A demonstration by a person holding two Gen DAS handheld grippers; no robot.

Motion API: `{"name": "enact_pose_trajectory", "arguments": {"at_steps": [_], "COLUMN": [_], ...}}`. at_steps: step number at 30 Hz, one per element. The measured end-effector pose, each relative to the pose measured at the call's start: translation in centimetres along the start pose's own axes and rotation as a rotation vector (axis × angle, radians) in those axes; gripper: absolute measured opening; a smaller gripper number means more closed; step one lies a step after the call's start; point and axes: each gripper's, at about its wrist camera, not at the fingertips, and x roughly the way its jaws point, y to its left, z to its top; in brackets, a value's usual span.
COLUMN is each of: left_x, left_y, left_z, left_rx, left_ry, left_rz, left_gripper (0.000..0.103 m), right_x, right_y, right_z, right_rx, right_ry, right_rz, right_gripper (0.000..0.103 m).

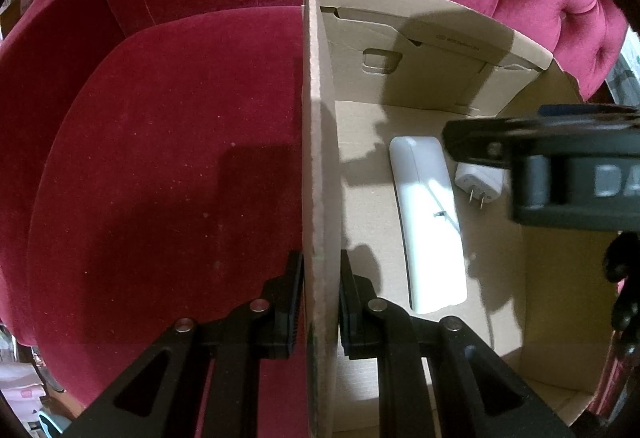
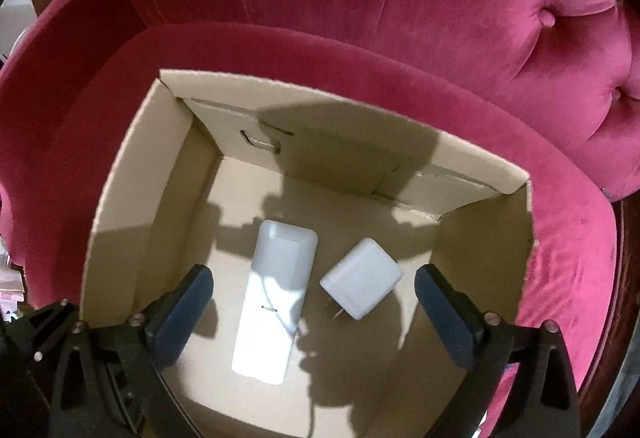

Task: Organize rigid objects
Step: 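Lower the charger beside the white device and open the right gripper, then move the right gripper out of the box toward the small white cube charger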

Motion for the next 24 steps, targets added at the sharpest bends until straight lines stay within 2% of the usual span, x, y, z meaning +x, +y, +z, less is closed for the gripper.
{"name": "enact_pose_trajectory", "arguments": {"at_steps": [10, 17, 24], "left_x": [0.0, 0.0, 0.1], "left_y": [0.0, 0.0, 0.0], "left_z": [0.0, 0.0, -0.1], "left_rx": [0.001, 0.001, 0.001], "left_ry": [0.0, 0.0, 0.0], "left_rz": [0.001, 0.001, 0.001], "left_gripper": [0.017, 0.017, 0.017], "right_x": [-3.9, -5.8, -7.5], "right_y": [-0.5, -3.5, -6.7], "right_z": [-1.1, -1.4, -3.1], "right_rx": [0.019, 0.063, 0.094], "right_ry": [-0.049, -0.068, -0.087], "right_rz": [0.005, -0.003, -0.059], "right_gripper": [0.103, 0.103, 0.103]}}
